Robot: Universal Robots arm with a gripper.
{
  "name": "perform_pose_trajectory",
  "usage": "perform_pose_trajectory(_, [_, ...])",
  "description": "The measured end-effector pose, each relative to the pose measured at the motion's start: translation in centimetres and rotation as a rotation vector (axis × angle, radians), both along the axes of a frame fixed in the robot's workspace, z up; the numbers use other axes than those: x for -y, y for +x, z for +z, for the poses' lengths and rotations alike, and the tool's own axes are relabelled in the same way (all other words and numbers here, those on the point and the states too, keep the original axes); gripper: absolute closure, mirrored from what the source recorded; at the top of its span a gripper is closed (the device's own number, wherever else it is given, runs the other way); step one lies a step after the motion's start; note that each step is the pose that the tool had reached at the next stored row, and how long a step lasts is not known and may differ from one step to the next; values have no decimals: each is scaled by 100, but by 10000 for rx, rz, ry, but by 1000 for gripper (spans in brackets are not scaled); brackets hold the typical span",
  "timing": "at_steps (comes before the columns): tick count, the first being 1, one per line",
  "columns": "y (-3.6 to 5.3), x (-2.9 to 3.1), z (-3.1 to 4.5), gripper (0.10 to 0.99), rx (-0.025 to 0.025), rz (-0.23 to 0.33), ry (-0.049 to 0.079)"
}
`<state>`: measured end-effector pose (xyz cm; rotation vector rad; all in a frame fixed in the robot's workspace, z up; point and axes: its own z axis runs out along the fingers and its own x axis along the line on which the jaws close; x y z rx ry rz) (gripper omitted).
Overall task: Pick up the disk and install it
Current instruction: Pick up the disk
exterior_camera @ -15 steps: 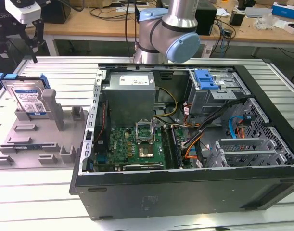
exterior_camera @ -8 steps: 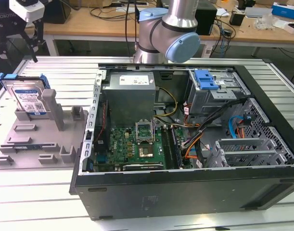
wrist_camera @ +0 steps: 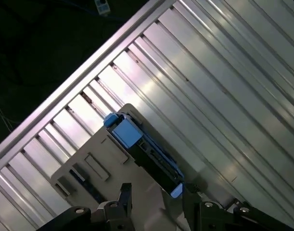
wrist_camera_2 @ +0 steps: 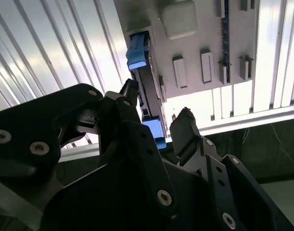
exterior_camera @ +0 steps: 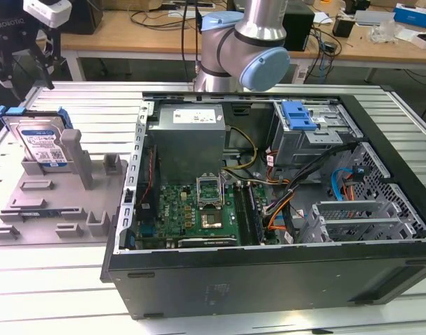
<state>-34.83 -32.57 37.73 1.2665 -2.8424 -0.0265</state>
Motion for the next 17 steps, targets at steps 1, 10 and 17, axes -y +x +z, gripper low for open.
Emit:
perform_pose_trajectory(1, [0, 0, -1, 545, 4, 201, 0])
perform_pose_trajectory(10, [1, 0, -23, 545, 255, 2426, -25])
perform_pose_trajectory(17, [0, -4, -48, 545, 303, 3800, -13])
